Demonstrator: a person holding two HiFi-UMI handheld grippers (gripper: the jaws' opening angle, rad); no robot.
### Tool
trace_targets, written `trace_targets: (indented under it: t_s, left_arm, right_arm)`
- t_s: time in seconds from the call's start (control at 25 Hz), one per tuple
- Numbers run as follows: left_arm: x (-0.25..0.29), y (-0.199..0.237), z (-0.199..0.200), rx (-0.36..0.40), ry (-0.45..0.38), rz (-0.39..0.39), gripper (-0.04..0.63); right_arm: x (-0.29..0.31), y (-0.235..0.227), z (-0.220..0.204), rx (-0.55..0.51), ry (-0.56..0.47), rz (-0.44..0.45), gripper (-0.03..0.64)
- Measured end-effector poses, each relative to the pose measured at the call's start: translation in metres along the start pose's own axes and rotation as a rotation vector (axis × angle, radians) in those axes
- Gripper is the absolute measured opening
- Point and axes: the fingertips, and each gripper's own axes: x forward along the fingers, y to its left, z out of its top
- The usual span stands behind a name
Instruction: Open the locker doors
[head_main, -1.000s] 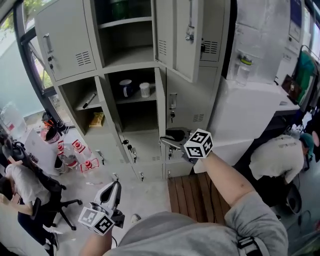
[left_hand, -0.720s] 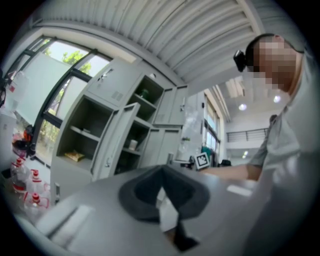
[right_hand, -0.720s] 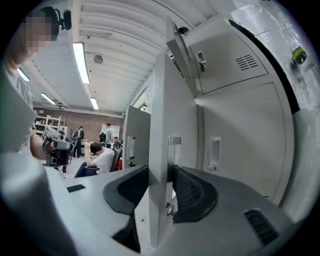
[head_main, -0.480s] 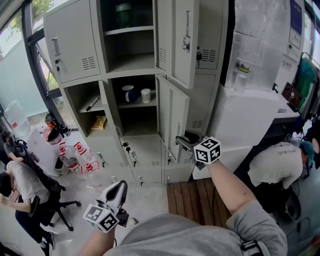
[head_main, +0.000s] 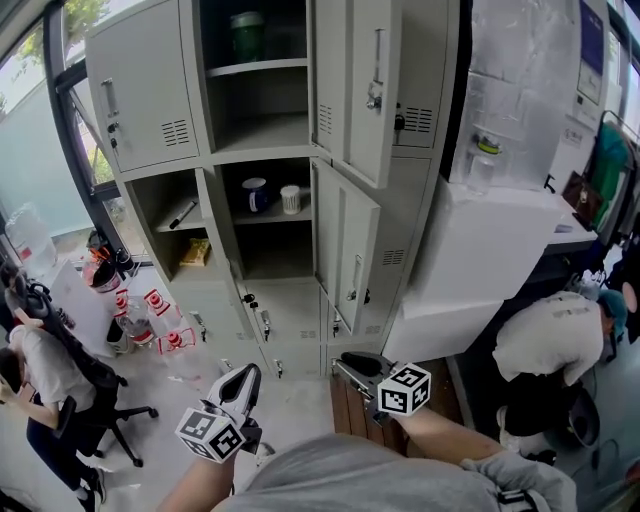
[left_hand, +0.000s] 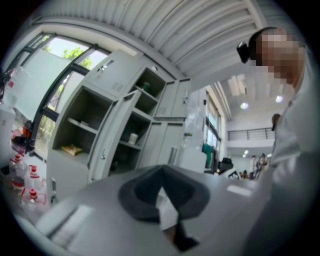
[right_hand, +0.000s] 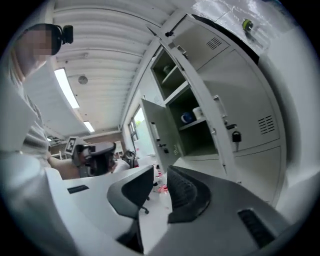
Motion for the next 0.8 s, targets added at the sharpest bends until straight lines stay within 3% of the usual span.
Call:
trace_targets:
  t_s: [0.16,0.48,0.64,0.8]
  left_arm:
    - [0.011,0.001,-0.007,-0.004,0.014,-0.002,0.005]
    - [0.018,-0.006,-0.009,-0.012,0.013,-0.032,0.005]
    - [0.023,-0.015,-0.013,0.019,0.042,-0.068,0.002]
    - [0.028,-0.015,-0.014,-0.016,0.039,-0.069,0.003]
  right_arm:
    - [0.004,0.032,0.008,-0.055,0.000,0.077,0.046]
    - [-0.011,0.024,0.009,-0.035,0.005,0.052,0.043]
    - [-0.013,0.022,0.009,-0.054,0.016,0.052,0.043]
    - [-0.013,0.021,0.010,-0.062,0.017,0.059,0.043]
